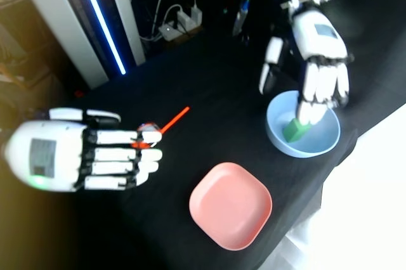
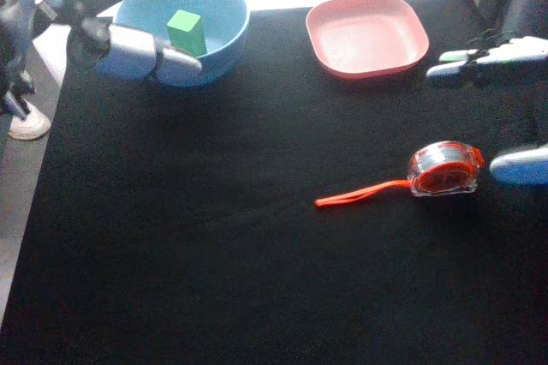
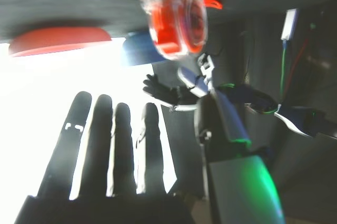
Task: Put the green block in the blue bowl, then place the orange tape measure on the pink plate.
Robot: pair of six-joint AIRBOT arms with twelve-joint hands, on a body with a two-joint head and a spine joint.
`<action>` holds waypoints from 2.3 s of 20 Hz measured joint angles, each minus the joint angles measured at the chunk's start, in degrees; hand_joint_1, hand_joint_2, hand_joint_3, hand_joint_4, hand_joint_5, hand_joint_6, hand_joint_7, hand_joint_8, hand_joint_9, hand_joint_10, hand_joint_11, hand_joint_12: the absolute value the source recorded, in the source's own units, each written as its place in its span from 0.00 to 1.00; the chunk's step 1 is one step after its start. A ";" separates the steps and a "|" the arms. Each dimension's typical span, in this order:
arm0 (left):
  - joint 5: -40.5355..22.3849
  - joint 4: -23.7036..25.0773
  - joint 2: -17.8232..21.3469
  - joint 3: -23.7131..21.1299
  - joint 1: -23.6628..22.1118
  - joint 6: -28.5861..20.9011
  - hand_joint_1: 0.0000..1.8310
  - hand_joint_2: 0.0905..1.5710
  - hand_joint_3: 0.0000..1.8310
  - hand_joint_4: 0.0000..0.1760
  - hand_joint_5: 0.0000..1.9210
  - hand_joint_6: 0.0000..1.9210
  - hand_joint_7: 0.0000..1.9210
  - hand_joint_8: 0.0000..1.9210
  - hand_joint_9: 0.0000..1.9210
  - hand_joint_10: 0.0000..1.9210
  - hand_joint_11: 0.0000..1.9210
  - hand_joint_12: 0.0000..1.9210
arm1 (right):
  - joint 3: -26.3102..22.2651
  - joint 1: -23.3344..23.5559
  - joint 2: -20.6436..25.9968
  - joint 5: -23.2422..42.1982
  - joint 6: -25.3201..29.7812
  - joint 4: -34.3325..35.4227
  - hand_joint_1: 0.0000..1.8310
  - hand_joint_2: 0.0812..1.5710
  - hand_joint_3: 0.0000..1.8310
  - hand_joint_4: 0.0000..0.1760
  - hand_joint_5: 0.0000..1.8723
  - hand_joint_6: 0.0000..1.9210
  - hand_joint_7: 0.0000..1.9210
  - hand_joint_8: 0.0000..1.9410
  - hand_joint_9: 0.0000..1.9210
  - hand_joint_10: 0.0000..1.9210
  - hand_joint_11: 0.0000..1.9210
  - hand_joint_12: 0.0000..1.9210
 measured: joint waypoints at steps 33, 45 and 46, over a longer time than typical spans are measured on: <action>-24.83 -8.79 8.52 -12.70 25.70 -6.21 0.47 0.61 0.00 0.28 0.26 0.00 0.25 0.00 0.24 0.00 0.01 0.50 | 4.02 1.29 -4.52 -2.19 1.62 0.72 0.75 0.70 0.00 0.00 0.55 0.48 0.45 0.53 0.46 0.66 0.37 0.67; -28.33 -10.47 9.25 -13.90 28.24 -6.62 0.50 0.60 0.00 0.08 0.28 0.00 0.26 0.00 0.27 0.01 0.10 0.52 | 4.09 1.88 -4.31 -1.07 2.01 0.28 0.75 0.67 0.00 0.00 0.60 0.38 0.50 0.45 0.50 0.60 0.41 0.60; -28.37 -10.51 9.25 -13.90 28.26 -6.62 0.51 0.60 0.00 0.09 0.28 0.00 0.26 0.00 0.27 0.01 0.10 0.52 | 4.17 1.88 -4.42 -1.25 2.16 0.44 0.75 0.68 0.00 0.00 0.60 0.41 0.49 0.48 0.48 0.61 0.38 0.63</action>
